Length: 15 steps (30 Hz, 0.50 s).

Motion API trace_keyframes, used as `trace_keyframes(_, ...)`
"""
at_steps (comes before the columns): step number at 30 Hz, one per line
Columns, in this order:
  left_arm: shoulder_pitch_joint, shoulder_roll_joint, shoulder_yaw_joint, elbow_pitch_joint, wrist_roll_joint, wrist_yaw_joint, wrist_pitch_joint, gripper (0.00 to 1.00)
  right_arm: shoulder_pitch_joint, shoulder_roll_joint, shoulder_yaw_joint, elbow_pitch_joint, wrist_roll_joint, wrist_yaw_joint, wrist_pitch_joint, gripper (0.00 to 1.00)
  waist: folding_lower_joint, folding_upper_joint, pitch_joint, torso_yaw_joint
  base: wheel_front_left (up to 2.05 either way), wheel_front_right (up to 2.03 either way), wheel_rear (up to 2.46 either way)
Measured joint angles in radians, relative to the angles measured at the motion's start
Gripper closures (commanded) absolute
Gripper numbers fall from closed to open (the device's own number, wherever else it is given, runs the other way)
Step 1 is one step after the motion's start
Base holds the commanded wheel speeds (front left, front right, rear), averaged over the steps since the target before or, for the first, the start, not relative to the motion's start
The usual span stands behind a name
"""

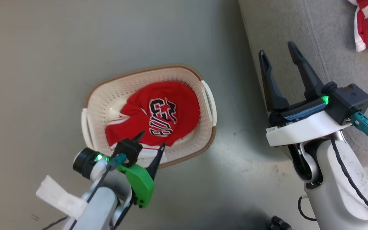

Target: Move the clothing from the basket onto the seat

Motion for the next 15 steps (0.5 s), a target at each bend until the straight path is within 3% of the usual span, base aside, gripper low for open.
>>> trace_keyframes(15, -0.212, 0.05, 0.005, 0.205, 0.05, -0.01, 0.082, 0.0, -0.066, 0.003, 0.066, -0.036, 0.043, -0.009, -0.057, 0.0, 0.0001, 0.0, 0.209, -0.109, 0.0, 0.0, 0.0)
